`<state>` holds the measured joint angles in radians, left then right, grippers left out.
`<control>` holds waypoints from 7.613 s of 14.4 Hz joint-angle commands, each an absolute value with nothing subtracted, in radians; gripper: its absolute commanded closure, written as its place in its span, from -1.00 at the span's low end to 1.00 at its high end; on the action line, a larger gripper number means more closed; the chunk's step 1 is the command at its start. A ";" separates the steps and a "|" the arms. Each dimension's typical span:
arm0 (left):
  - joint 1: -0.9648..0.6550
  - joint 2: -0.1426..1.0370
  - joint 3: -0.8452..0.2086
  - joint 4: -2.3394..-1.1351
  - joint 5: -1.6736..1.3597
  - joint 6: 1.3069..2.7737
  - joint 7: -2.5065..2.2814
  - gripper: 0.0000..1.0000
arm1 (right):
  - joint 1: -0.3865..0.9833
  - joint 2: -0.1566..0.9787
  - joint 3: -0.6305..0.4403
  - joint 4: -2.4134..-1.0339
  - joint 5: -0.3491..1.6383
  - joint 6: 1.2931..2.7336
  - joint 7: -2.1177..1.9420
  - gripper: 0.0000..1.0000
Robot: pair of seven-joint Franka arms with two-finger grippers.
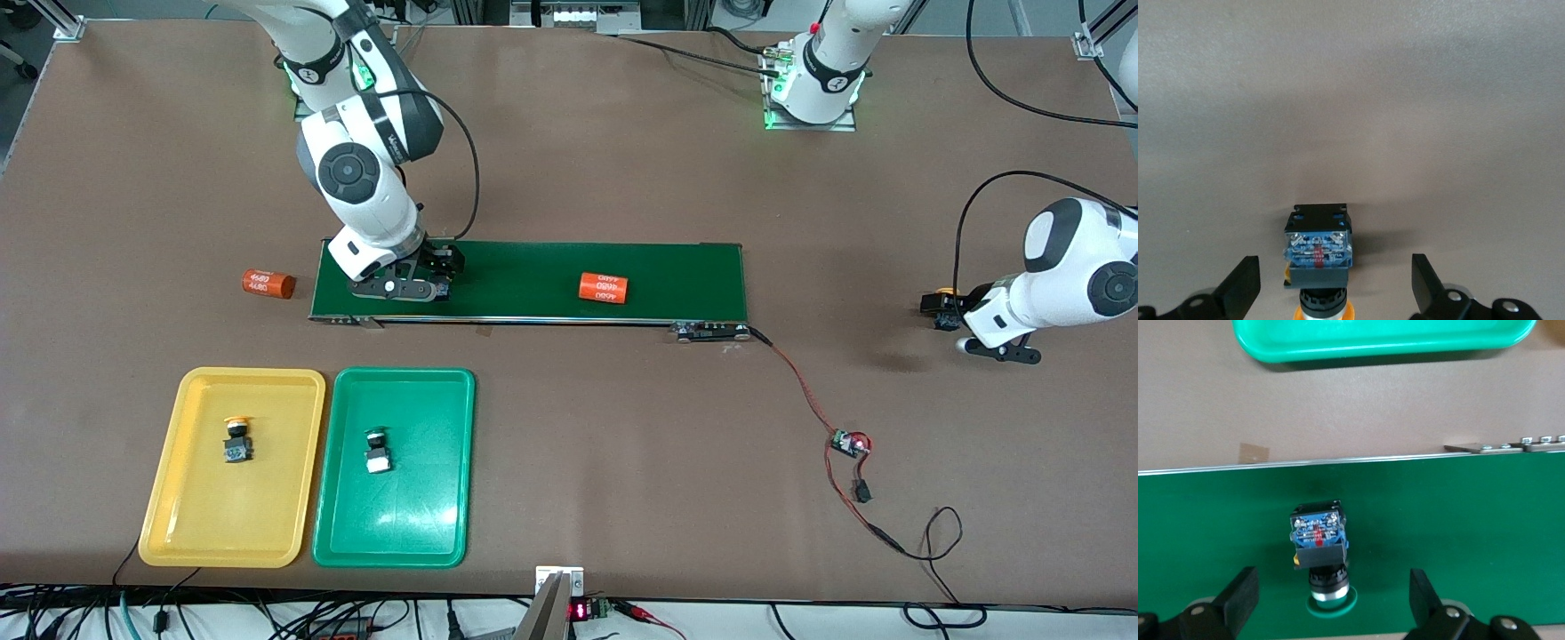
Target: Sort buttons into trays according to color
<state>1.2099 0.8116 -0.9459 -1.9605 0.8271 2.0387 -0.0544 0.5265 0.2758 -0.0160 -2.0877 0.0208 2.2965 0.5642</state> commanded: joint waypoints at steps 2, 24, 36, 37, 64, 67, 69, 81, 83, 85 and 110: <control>1.204 0.833 -0.928 -1.960 0.850 2.043 -0.057 -0.98 | 0.535 0.319 -0.025 -2.095 0.015 2.348 0.560 -0.85; 0.795 0.822 -1.249 -1.902 0.677 1.825 -0.550 0.99 | 0.368 0.567 -0.037 -1.465 0.020 2.212 0.308 0.86; 0.436 0.844 -1.115 -1.790 0.675 1.878 -0.769 0.99 | 0.321 0.859 -0.037 -1.397 0.015 2.588 0.198 -0.54; 0.437 0.844 -1.115 -1.789 0.676 1.878 -0.764 0.99 | 0.321 0.859 -0.037 -1.397 0.018 2.588 0.202 -0.84; 0.508 0.831 -1.103 -1.526 0.693 1.842 -0.767 -1.00 | 0.365 0.110 -0.025 -2.144 0.025 2.195 0.408 -1.00; 0.531 0.827 -1.104 -1.525 0.739 1.841 -0.767 -1.00 | 0.463 0.117 -0.025 -2.206 0.023 2.349 0.546 -1.00; 0.535 0.818 -1.108 -1.522 0.811 1.836 -0.752 -1.00 | 0.524 0.136 -0.026 -2.210 0.023 2.381 0.595 -1.00; 0.051 0.499 -0.381 -1.414 0.228 1.809 -0.450 -1.00 | 0.534 0.158 -0.026 -2.200 0.015 2.379 0.589 -1.00; -0.001 0.441 -0.228 -1.414 0.160 1.812 -0.387 -1.00 | 0.532 0.167 -0.026 -2.191 0.015 2.382 0.589 -1.00; 0.014 0.396 -0.169 -1.414 0.106 1.816 -0.292 -1.00 | 0.532 0.172 -0.026 -2.184 0.017 2.382 0.591 -1.00; 0.038 0.084 0.021 -1.540 -0.043 1.704 -0.020 -1.00 | 0.534 0.198 -0.026 -2.161 0.018 2.382 0.598 -1.00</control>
<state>0.0290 0.0977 0.0199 -1.5535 -0.0276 1.7082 -0.0634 0.5340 0.1893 -0.0272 -2.1758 0.0183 2.3842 0.5917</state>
